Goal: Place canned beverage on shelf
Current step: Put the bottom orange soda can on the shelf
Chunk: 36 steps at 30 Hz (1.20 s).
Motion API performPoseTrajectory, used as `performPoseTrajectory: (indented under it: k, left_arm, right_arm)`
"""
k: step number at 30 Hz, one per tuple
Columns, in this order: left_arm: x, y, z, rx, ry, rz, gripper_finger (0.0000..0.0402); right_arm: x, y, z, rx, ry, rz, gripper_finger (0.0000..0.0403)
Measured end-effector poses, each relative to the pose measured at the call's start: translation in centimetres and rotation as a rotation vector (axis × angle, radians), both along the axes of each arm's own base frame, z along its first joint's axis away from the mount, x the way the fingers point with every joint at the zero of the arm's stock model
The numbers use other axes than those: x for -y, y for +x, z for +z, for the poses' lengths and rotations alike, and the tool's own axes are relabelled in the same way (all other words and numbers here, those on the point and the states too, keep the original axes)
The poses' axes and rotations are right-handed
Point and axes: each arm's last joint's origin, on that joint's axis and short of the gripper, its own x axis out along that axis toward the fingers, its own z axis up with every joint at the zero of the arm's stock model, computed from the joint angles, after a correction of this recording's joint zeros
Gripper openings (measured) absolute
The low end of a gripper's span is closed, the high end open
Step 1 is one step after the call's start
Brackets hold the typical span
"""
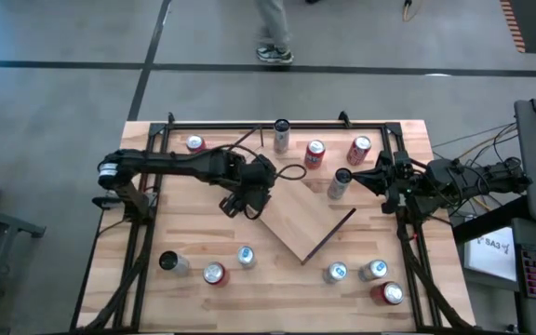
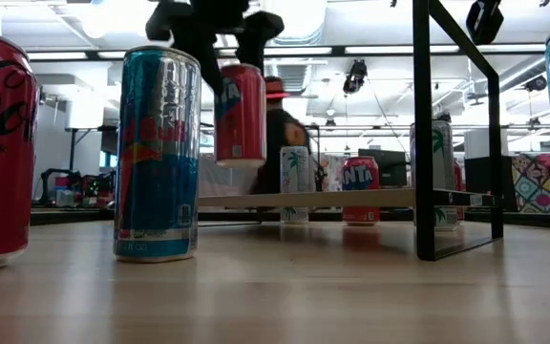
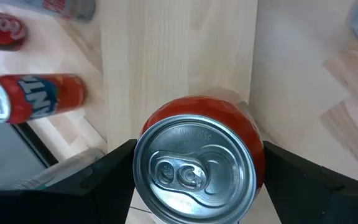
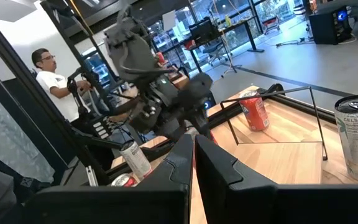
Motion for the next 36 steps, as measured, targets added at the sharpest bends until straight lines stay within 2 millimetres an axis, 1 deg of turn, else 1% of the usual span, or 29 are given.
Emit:
performPoseTrajectory:
  k: [5,8,12,19,36]
  left_arm:
    - [-1.1,0.6,-0.8,-0.006,-0.033,0.023,0.0284]
    - [-1.9,0.8,-0.7,0.015,-0.041,0.044,0.0284]
    - [-2.6,0.8,-0.7,0.031,-0.109,0.041,0.0284]
    - [-2.5,0.9,-0.7,0.041,-0.117,0.016,0.0284]
    - [-2.6,0.9,-0.8,0.035,-0.126,0.043,0.0284]
  right_arm:
    - [0.0,0.0,0.0,0.0,0.0,-0.001,0.0009]
    - [0.0,0.0,0.0,0.0,0.0,0.0,0.0009]
    - [0.0,0.0,0.0,0.0,0.0,0.0,0.0009]
    - [0.0,0.0,0.0,0.0,0.0,0.0,0.0009]
    - [0.0,0.0,0.0,0.0,0.0,0.0,0.0009]
